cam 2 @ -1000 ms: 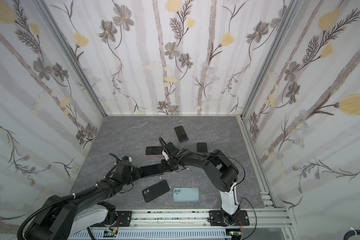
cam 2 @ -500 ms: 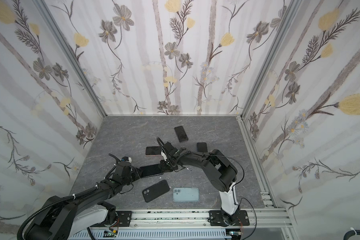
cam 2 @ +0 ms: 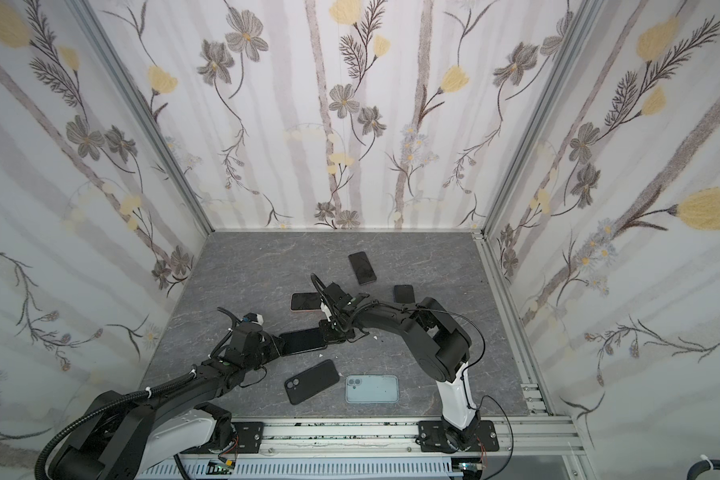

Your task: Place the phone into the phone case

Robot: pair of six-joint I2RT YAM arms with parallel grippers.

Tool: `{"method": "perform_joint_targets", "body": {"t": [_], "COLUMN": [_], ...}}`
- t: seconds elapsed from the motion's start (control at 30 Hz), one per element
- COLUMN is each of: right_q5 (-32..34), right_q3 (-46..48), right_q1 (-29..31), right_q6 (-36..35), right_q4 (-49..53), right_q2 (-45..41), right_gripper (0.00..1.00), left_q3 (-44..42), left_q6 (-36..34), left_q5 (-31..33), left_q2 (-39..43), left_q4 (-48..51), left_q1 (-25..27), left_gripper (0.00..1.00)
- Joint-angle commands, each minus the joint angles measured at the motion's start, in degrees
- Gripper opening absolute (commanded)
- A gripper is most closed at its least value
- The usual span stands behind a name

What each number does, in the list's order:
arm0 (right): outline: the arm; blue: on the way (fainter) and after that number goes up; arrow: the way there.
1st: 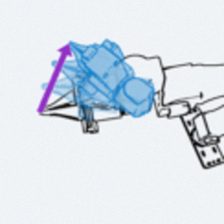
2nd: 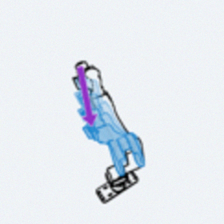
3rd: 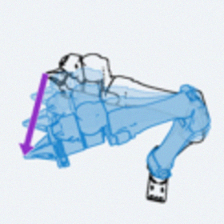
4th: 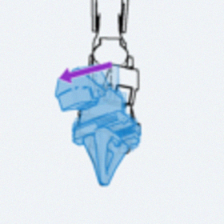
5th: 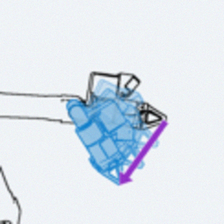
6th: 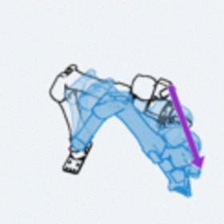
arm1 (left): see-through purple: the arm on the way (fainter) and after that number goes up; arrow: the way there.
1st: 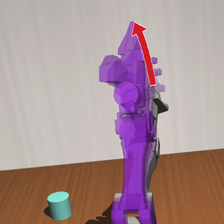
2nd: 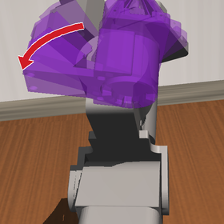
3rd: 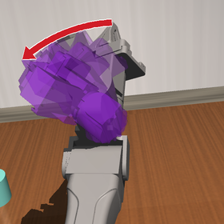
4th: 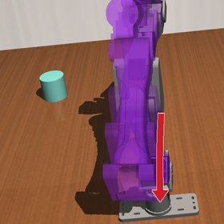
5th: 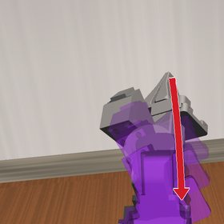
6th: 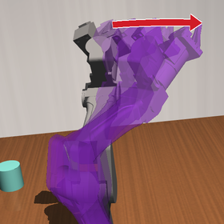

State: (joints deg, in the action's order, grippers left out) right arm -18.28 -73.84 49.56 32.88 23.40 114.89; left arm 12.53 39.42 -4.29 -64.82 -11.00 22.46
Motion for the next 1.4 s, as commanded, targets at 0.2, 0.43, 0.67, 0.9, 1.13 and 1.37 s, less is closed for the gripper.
{"method": "perform_joint_targets", "body": {"t": [0.2, 0.43, 0.67, 0.9, 1.13, 1.37], "right_q5": [8.5, 10.2, 12.4, 14.7, 20.3, 20.5], "right_q3": [-0.5, -0.8, -1.5, -3.4, -7.3, -9.7], "right_q1": [1.7, 2.1, 2.6, 3.4, 4.8, 5.2], "right_q6": [-2.7, -2.7, -3.0, -3.4, -3.3, -2.8], "right_q4": [9.1, 9.9, 11.4, 13.6, 17.3, 16.6], "right_q2": [5.4, 6.6, 7.8, 9.5, 8.2, 1.4], "right_gripper": [0.12, 0.11, 0.12, 0.14, 0.25, 0.36], "left_q3": [-0.1, -0.3, -0.3, -0.3, -0.4, -0.4], "left_q6": [0.3, 0.3, 0.4, 0.4, 0.4, 0.5], "left_q5": [-0.8, -0.9, -0.8, -0.8, -0.7, -0.5], "left_q2": [-0.5, -0.1, 0.0, -0.1, 0.0, 0.5], "left_q4": [3.6, 3.6, 3.6, 3.6, 3.7, 3.9], "left_q1": [0.0, 0.0, 0.0, 0.1, 0.1, 0.1], "left_gripper": [0.23, 0.23, 0.23, 0.23, 0.22, 0.22]}}
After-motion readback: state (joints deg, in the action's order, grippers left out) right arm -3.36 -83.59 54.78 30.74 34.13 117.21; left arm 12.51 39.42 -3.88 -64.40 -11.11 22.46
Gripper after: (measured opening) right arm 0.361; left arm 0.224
